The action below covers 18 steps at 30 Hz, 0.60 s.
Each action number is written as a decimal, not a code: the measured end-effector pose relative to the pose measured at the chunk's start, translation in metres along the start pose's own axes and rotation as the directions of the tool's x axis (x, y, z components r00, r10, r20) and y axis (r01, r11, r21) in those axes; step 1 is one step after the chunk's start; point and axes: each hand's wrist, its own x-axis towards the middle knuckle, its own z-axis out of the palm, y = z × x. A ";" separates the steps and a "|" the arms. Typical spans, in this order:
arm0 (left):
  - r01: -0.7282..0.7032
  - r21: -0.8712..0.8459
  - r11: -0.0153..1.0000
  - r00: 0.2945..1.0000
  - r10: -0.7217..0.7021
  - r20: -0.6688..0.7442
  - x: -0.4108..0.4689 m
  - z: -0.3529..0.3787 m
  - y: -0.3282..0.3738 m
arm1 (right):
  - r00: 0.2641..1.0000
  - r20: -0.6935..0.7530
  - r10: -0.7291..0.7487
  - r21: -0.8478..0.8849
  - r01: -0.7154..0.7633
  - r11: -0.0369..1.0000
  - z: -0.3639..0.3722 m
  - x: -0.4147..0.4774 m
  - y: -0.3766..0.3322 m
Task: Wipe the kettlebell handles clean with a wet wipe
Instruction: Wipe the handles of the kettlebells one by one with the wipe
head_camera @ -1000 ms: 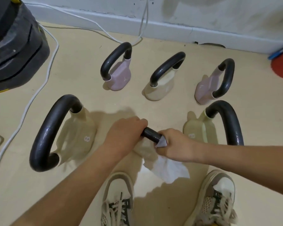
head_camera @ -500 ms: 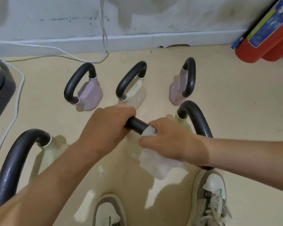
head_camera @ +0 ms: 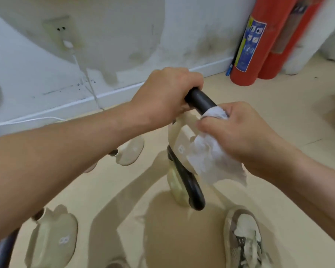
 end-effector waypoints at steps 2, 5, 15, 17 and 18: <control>-0.051 0.044 0.998 0.996 0.048 0.078 0.025 0.016 0.018 | 0.999 -0.041 0.001 0.021 0.000 1.000 -0.023 0.001 0.017; -0.089 0.072 0.993 0.980 0.075 0.182 0.047 0.050 0.032 | 0.996 -0.076 0.038 0.019 -0.037 0.999 -0.042 0.008 0.054; -0.192 0.100 0.976 0.844 0.112 0.525 0.043 0.165 0.022 | 0.960 -0.108 0.259 0.092 -0.250 0.964 -0.018 0.026 0.165; -0.191 0.097 0.977 0.826 0.107 0.553 0.035 0.182 0.015 | 0.955 -0.121 0.273 0.069 -0.266 0.962 -0.007 0.029 0.181; -0.187 0.094 0.978 0.818 0.102 0.566 0.032 0.188 0.012 | 0.953 -0.137 0.271 0.047 -0.267 0.963 -0.003 0.030 0.188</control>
